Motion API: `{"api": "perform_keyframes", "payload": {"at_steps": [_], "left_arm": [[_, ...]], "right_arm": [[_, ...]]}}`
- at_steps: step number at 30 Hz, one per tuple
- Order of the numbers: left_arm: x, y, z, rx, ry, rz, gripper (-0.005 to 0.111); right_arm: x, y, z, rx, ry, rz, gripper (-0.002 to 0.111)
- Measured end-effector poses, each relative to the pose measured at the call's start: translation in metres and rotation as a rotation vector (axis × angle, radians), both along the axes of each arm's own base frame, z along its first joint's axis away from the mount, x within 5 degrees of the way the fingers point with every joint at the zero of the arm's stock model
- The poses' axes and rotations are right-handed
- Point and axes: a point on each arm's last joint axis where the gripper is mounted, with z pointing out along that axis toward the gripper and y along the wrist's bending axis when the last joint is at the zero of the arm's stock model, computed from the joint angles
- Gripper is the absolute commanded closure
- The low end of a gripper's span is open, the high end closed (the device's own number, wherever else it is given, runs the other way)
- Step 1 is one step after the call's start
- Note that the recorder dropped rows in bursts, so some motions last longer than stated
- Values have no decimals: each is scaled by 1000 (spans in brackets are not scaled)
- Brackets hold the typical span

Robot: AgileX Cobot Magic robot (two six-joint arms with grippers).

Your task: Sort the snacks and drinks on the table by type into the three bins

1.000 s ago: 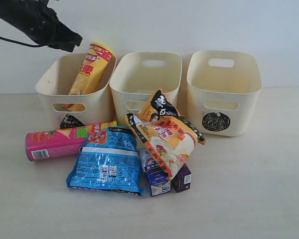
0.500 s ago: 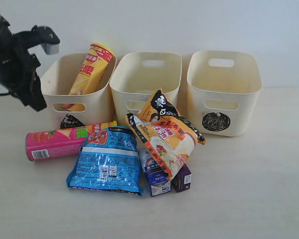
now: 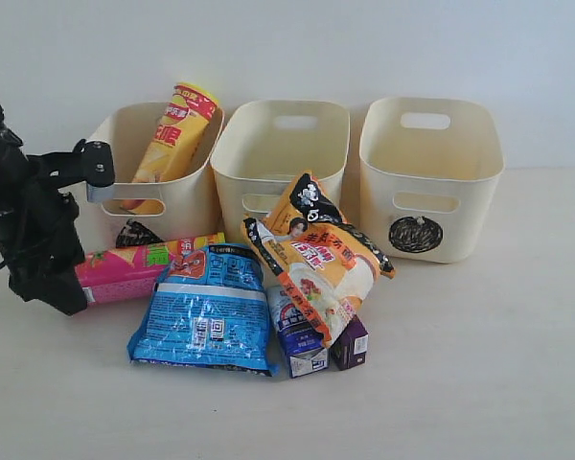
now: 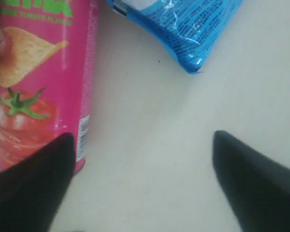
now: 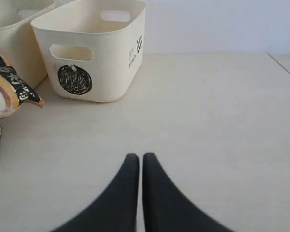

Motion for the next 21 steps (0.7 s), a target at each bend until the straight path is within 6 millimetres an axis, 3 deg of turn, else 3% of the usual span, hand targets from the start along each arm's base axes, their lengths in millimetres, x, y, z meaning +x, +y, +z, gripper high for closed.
{"api": "perform_keyframes", "payload": {"at_steps": [21], "left_arm": [[26, 0, -34, 29, -118, -29, 14]], "right_arm": [[0, 0, 0, 0, 0, 0, 108]]}}
